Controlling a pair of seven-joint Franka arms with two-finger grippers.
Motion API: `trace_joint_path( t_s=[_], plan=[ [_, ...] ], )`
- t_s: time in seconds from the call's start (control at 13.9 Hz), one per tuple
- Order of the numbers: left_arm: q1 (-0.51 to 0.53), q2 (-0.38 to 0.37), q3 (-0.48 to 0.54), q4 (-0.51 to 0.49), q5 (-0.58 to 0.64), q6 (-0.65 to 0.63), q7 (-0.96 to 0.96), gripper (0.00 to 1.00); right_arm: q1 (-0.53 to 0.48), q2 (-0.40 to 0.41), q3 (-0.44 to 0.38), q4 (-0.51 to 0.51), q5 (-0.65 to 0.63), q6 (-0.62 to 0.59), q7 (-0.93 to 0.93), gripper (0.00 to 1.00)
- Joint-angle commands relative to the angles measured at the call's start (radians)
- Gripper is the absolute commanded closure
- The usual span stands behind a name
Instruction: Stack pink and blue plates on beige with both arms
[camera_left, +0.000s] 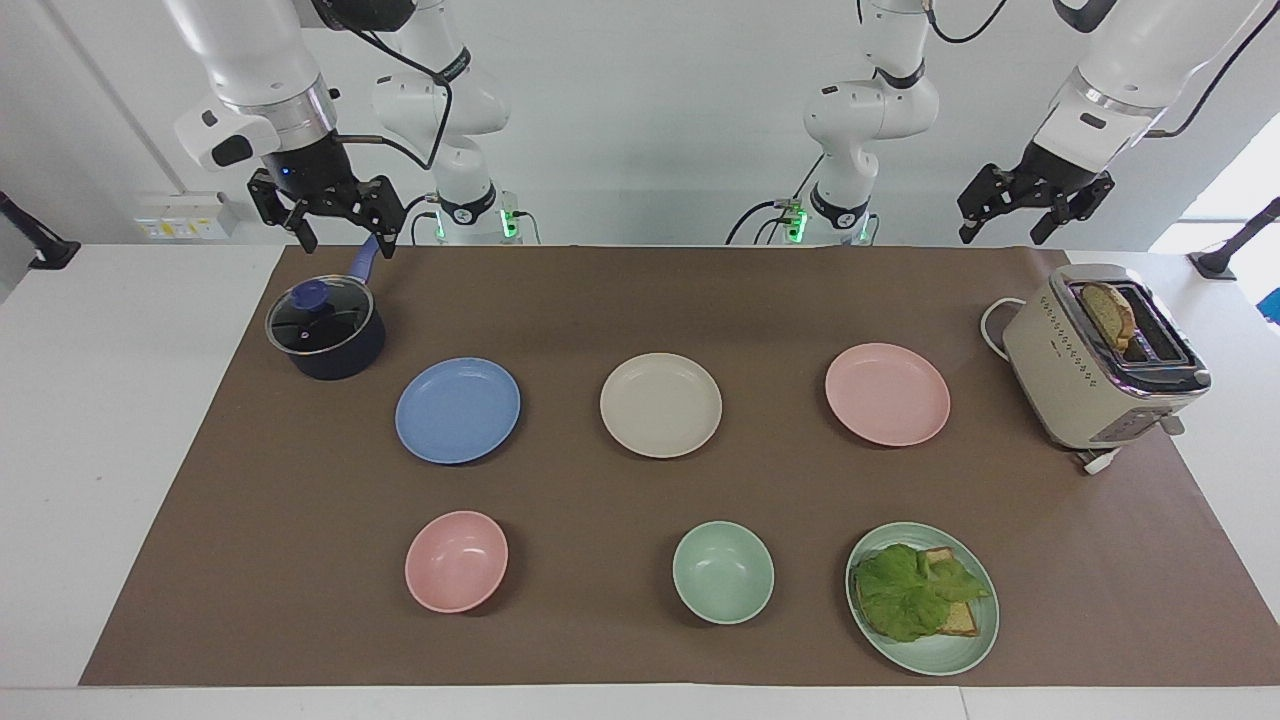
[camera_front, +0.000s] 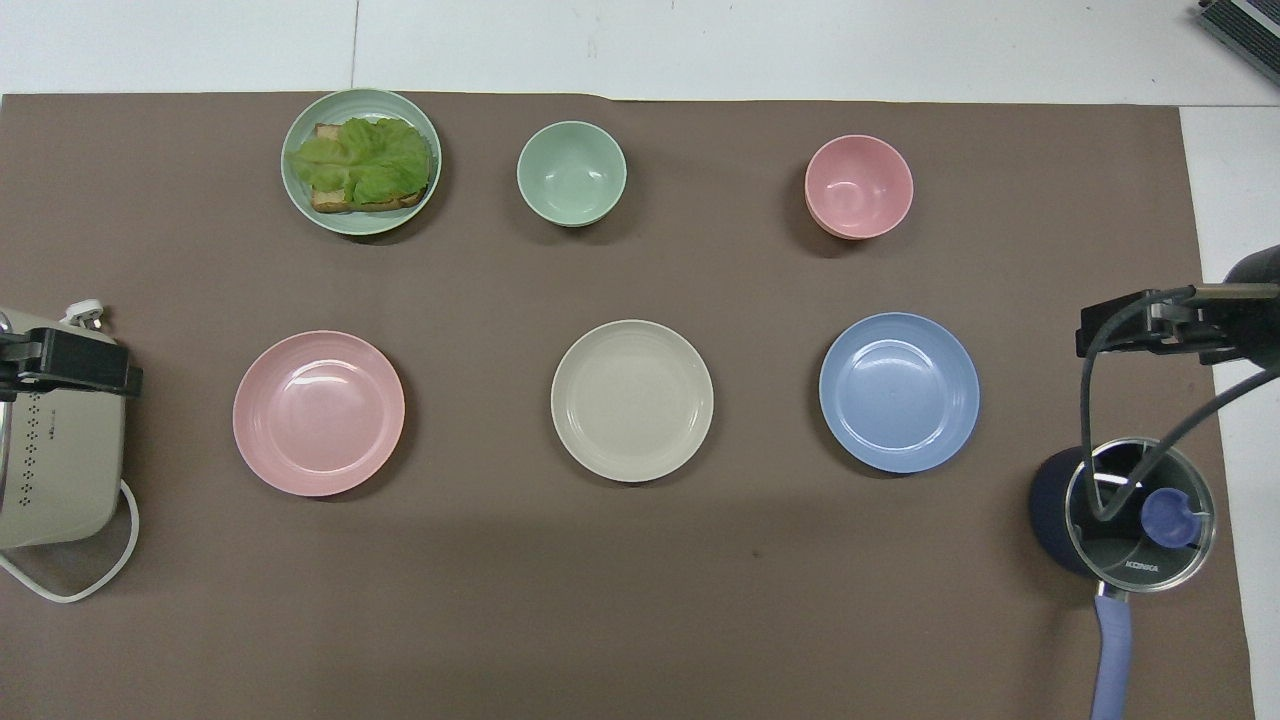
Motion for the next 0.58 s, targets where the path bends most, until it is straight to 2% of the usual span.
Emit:
trace_joint_path(
  t_s=[0.0,0.5],
  plan=[
    [0.004,-0.028,0.0,-0.03,-0.012,0.004,0.0,0.0,-0.011,-0.013,0.002,-0.018,0.006,0.018,-0.008,0.0],
    [0.014,-0.027,0.0,-0.052,-0.012,0.036,0.006,0.0,-0.008,-0.013,0.006,-0.017,0.006,0.018,-0.009,0.0]
  ],
)
